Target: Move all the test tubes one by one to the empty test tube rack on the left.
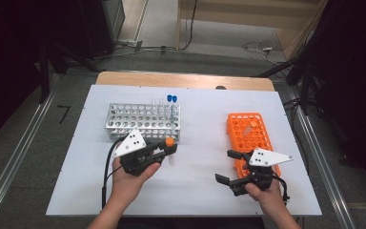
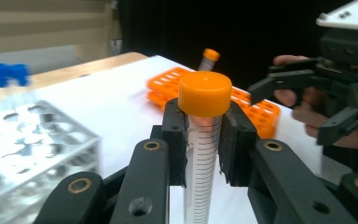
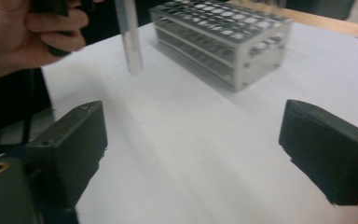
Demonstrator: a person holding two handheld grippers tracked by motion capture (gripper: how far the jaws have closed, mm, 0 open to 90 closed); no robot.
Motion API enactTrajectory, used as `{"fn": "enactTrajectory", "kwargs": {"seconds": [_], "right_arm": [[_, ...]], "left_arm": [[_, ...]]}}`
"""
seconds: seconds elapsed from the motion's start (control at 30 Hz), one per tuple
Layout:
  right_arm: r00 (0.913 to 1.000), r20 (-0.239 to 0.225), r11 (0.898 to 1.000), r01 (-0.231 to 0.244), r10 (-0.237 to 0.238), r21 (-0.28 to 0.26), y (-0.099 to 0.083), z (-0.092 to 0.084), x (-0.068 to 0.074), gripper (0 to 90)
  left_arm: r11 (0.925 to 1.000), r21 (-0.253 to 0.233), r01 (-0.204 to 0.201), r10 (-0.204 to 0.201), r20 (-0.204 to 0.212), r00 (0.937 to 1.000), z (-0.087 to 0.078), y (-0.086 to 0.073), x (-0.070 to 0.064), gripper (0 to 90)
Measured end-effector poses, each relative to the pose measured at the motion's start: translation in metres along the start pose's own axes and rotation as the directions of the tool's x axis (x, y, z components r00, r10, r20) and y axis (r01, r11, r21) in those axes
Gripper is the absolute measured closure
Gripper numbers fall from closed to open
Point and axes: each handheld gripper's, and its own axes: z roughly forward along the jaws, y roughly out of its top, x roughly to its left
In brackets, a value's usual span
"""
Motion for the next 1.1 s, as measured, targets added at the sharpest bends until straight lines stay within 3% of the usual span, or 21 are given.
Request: {"fn": "enactTrajectory", "kwargs": {"seconds": [0.23, 0.43, 0.63, 0.93, 1.1], "right_arm": [[0.996, 0.081, 0.999, -0.037, 0.039, -0.026, -0.01, -0.024, -0.024, 0.6], [0.9919, 0.124, 0.999, -0.023, 0.027, -0.032, -0.017, -0.038, -0.032, 0.0], [0.9872, 0.148, 0.998, -0.053, 0.058, -0.038, -0.023, -0.047, -0.043, 0.0], [0.9802, 0.178, 0.996, -0.08, 0.086, -0.042, -0.03, -0.053, -0.056, 0.0], [0.9792, 0.178, 0.995, -0.09, 0.097, -0.047, -0.032, -0.054, -0.058, 0.0]], "left_arm": [[0.9996, -0.029, -0.006, 0.003, -0.105, 0.9945, -0.012, 0.012, 0.027, 75.0], [0.9969, -0.076, 0.017, -0.029, -0.147, 0.9887, -0.016, 0.019, 0.054, 75.0], [0.9955, -0.095, -0.004, -0.018, -0.222, 0.9749, -0.01, 0.029, 0.077, 75.0], [0.9913, -0.129, 0.029, -0.069, -0.316, 0.9461, 0.005, 0.034, 0.111, 75.0], [0.9872, -0.145, 0.065, -0.112, -0.344, 0.9321, 0.016, 0.032, 0.128, 74.9]]}}
